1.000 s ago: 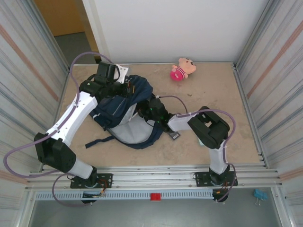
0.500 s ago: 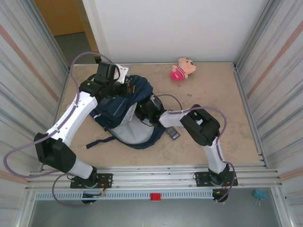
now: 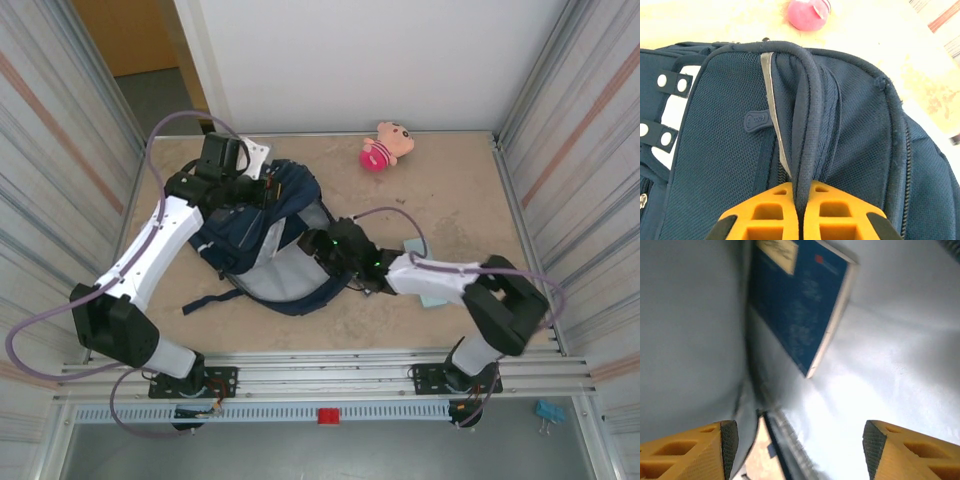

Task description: Pack books, pencil case, and school supplies into a backpack

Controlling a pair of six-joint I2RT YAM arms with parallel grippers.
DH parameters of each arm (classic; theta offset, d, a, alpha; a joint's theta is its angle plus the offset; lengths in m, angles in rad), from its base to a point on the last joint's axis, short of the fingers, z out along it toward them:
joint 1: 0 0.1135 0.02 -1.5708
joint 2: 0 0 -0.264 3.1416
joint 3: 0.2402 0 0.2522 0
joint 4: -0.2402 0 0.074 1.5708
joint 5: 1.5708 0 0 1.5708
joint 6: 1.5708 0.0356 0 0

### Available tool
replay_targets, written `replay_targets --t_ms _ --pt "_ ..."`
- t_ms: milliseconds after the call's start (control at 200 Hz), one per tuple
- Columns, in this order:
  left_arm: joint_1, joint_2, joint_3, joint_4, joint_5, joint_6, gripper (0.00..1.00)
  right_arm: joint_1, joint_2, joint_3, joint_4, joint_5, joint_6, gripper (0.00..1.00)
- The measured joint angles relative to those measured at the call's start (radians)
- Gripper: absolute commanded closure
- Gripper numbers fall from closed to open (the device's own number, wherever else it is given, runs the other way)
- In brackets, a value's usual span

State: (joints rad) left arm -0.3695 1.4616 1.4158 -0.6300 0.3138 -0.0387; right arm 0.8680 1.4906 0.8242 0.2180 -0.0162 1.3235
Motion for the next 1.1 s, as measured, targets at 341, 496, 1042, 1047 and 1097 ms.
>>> replay_targets --t_ms 341,496,1042,1047,1097 --pt "-0.187 -0.018 -0.252 0.093 -0.037 0.162 0.77 -0.028 -0.455 -0.069 -0.208 0.018 -0.417 0.25" --pt "-0.269 0.014 -0.334 0.112 -0.026 0.166 0.38 -0.057 -0.535 -0.088 -0.303 -0.031 -0.686 0.24" --pt "0.105 -0.438 -0.414 0.185 0.037 -0.272 0.21 0.195 -0.119 0.131 -0.557 -0.168 -1.733 0.22" --pt "0.107 -0.441 -0.415 0.185 0.039 -0.274 0.21 0.195 -0.115 0.132 -0.556 -0.168 -1.736 0.22" --pt "0.142 -0.462 -0.44 0.181 0.053 -0.297 0.22 0.2 -0.055 0.142 -0.539 -0.169 -1.775 0.22"
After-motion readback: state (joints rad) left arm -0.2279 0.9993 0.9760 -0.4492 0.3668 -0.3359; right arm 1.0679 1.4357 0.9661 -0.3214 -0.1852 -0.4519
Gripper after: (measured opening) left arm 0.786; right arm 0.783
